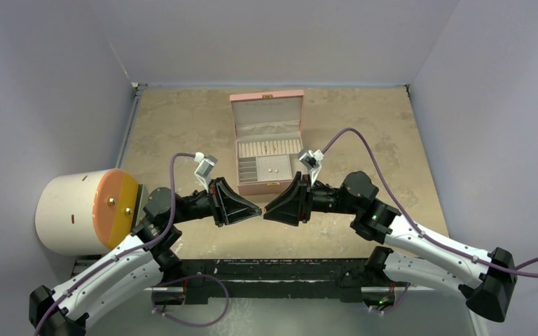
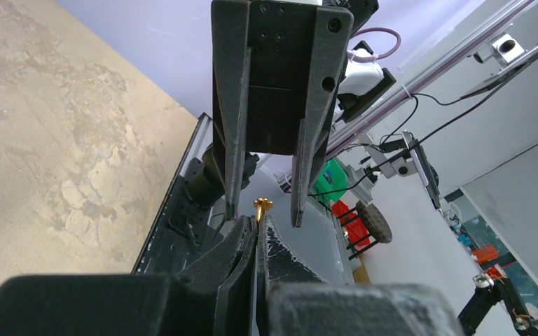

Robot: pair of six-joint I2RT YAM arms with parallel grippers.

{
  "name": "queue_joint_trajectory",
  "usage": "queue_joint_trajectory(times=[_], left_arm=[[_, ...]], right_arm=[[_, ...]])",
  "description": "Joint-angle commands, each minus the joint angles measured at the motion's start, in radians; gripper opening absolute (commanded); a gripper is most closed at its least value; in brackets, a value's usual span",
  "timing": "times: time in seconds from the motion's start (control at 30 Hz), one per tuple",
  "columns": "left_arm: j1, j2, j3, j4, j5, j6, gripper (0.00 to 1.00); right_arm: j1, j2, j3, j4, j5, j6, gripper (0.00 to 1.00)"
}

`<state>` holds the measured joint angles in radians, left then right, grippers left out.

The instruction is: Organize the mixed jewelry

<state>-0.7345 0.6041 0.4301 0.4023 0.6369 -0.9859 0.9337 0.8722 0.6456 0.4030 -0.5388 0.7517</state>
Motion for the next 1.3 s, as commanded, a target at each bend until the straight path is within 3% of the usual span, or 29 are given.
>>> queue_joint_trajectory(times=[0.0, 0.4, 0.9, 0.97, 1.07, 1.27], left_arm=[[-0.005, -0.008, 0.046, 0.061, 0.022, 0.001, 0.00], [-0.005, -0.004, 0.047, 0.049, 0.022, 0.015, 0.00], [-0.004, -0.012, 0.051, 0.032, 0.015, 0.017, 0.00], [-0.005, -0.013, 0.053, 0.032, 0.018, 0.017, 0.00], [-0.004, -0.010, 0.053, 0.032, 0.018, 0.018, 0.00], [-0.005, 0.000, 0.055, 0.021, 0.019, 0.021, 0.00]], right_arm=[[-0.007, -0.010, 0.004, 0.094, -0.039, 0.027, 0.39], [-0.012, -0.011, 0.000, 0.103, -0.037, 0.038, 0.32], [-0.015, -0.013, -0.008, 0.091, -0.014, 0.039, 0.14], [-0.016, -0.015, -0.009, 0.087, -0.010, 0.038, 0.14], [-0.017, -0.014, -0.007, 0.083, -0.007, 0.038, 0.24], [-0.016, -0.019, -0.001, 0.074, -0.004, 0.035, 0.27]])
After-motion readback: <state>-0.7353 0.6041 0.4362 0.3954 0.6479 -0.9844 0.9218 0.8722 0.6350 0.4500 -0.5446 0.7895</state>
